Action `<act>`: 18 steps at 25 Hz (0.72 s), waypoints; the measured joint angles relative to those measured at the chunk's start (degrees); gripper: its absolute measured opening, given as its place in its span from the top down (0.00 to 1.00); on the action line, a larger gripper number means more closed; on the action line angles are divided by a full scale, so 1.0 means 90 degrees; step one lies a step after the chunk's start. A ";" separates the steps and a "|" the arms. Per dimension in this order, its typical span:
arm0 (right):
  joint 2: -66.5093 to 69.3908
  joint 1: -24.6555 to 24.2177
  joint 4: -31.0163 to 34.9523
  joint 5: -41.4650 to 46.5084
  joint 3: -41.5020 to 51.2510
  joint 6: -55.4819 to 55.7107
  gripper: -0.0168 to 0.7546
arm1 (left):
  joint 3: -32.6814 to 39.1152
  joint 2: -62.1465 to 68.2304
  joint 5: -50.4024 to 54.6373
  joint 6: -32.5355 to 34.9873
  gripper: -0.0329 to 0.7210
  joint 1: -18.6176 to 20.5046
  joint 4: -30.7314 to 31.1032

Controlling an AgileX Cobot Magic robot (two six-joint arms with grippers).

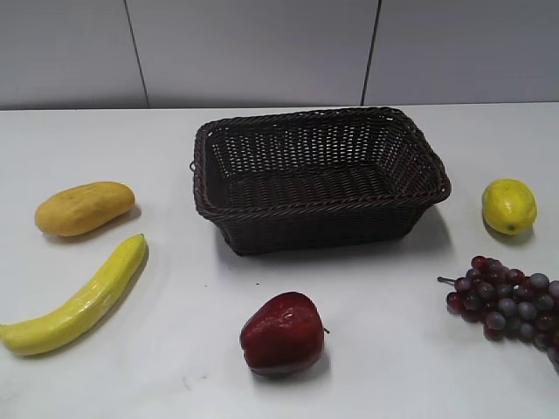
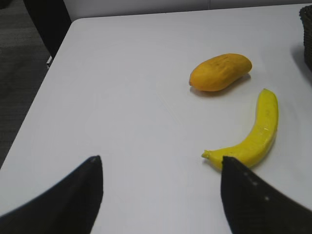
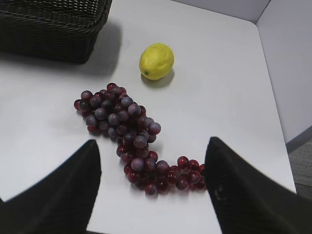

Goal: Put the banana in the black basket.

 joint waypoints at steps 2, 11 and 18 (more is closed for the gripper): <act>0.0000 0.0000 0.0000 0.0000 0.0000 0.0000 0.32 | 0.0000 0.0000 0.0000 0.0000 0.22 0.0000 0.0000; 0.0000 0.0000 0.0000 0.0000 0.0000 0.0000 0.32 | 0.0000 0.0000 0.0000 0.0000 0.22 0.0000 0.0007; 0.0000 0.0000 0.0000 0.0000 0.0000 0.0000 0.32 | 0.0000 0.0000 -0.0049 0.0000 0.22 0.0000 0.0007</act>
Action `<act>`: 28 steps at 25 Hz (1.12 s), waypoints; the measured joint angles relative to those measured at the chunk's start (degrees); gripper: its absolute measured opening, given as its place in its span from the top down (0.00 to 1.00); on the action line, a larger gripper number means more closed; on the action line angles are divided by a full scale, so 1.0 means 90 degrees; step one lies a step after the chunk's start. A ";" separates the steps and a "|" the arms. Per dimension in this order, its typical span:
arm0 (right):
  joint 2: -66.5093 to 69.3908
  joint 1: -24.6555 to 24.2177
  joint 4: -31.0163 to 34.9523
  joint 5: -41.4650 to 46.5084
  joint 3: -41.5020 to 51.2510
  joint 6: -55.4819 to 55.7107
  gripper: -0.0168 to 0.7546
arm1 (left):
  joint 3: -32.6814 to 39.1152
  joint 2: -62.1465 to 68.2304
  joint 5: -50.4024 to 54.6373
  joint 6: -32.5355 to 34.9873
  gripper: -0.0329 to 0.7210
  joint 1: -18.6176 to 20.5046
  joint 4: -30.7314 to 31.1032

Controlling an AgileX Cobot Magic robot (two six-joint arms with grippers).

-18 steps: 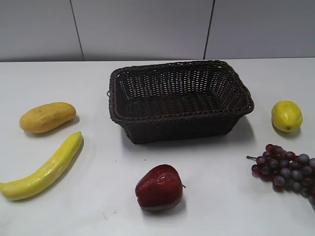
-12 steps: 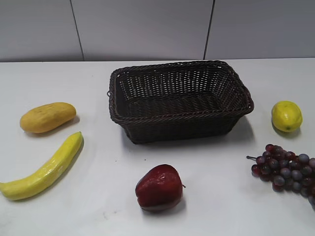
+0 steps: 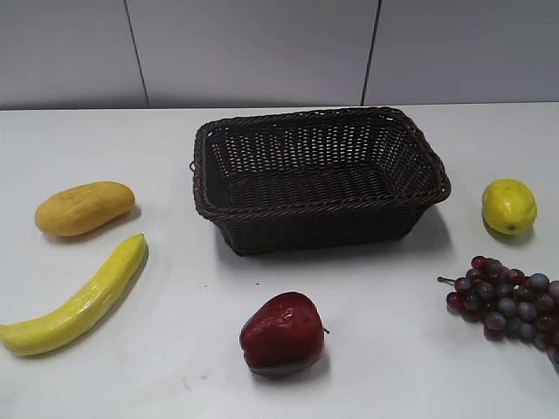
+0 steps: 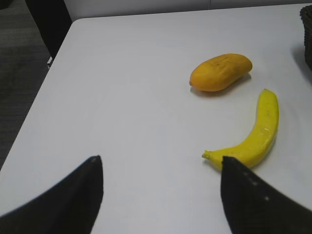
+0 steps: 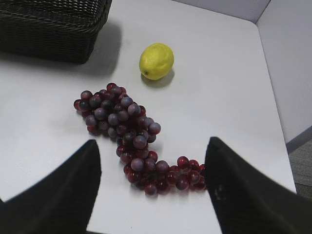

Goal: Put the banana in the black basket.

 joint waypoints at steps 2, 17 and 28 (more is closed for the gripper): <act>0.0000 0.0000 0.0000 0.0000 0.0000 0.0000 0.32 | 0.0000 0.0000 0.0000 0.0000 0.22 0.0000 0.0000; 0.0000 0.0000 0.0000 0.0000 0.0000 0.0000 0.32 | 0.0000 0.2649 -0.0006 0.0489 0.22 0.0000 -0.0310; 0.0000 0.0000 0.0000 0.0000 0.0000 0.0000 0.32 | -0.0581 0.5121 -0.1106 0.1510 0.22 0.0000 -0.1574</act>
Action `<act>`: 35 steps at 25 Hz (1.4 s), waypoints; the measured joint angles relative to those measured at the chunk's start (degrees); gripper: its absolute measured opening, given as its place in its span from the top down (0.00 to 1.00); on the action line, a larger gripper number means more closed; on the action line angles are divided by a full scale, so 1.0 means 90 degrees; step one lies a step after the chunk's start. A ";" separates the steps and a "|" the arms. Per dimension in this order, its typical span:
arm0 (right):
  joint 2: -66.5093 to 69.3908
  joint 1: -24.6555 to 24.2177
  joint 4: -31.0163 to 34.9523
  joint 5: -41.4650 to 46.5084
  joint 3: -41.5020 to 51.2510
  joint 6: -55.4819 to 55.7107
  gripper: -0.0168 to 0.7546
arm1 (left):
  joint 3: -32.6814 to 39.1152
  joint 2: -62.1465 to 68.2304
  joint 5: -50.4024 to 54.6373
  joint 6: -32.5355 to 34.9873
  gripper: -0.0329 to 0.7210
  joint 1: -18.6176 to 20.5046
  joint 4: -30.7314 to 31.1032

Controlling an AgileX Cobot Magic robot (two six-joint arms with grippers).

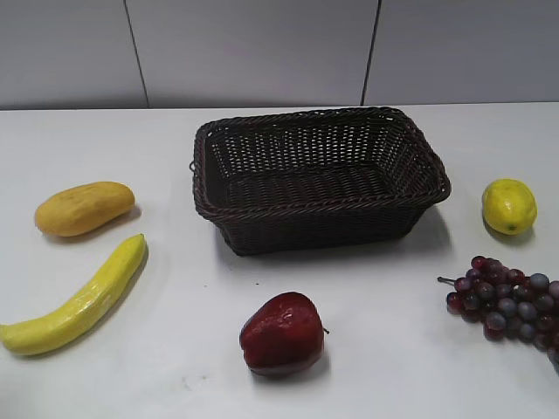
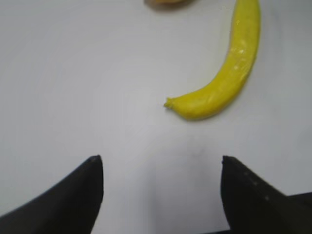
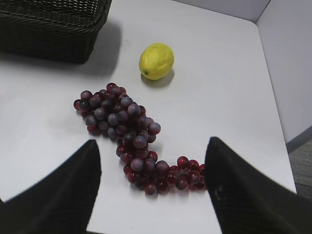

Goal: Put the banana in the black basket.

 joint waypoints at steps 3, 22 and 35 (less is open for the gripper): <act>0.0000 0.0000 0.0000 0.0000 0.0000 0.0000 0.32 | -0.0293 0.0797 -0.0074 0.0376 0.22 0.0000 -0.0177; 0.0000 0.0000 0.0000 0.0000 0.0000 0.0000 0.32 | -0.1414 0.4551 -0.1014 0.0665 0.22 -0.1811 0.0557; 0.0000 0.0000 0.0000 0.0000 0.0000 0.0000 0.32 | -0.1417 0.5686 -0.1516 0.0665 0.22 -0.1811 0.0598</act>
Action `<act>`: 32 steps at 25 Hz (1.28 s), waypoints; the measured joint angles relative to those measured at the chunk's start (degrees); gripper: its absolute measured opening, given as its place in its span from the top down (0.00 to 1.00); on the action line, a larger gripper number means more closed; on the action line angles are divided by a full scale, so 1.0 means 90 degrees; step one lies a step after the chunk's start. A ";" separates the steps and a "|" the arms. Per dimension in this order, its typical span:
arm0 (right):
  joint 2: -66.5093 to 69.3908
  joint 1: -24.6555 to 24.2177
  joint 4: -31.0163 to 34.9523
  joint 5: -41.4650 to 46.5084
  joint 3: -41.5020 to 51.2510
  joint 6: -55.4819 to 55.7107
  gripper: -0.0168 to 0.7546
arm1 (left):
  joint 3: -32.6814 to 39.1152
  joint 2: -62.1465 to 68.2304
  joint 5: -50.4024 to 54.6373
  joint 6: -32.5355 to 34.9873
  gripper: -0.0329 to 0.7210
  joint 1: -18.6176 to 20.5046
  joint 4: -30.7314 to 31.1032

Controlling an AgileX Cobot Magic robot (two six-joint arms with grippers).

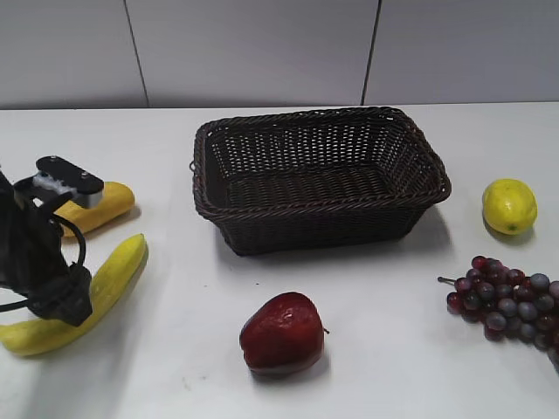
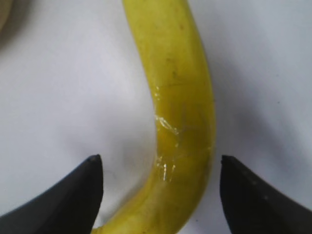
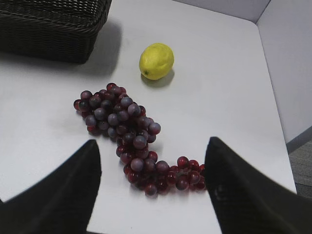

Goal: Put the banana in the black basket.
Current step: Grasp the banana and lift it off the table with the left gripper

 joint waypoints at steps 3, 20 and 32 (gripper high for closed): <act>0.0000 0.0000 0.0000 0.0000 0.0000 0.0000 0.32 | -0.0005 0.0167 -0.0005 0.0000 0.22 0.0000 0.0000; 0.0000 0.0000 0.0000 0.0000 0.0000 0.0000 0.32 | -0.0371 0.0408 0.0204 0.0006 0.54 0.0000 0.0089; 0.0000 0.0000 0.0000 0.0000 0.0000 0.0000 0.32 | -0.3577 0.0415 0.2002 0.0006 0.54 -0.0031 0.0230</act>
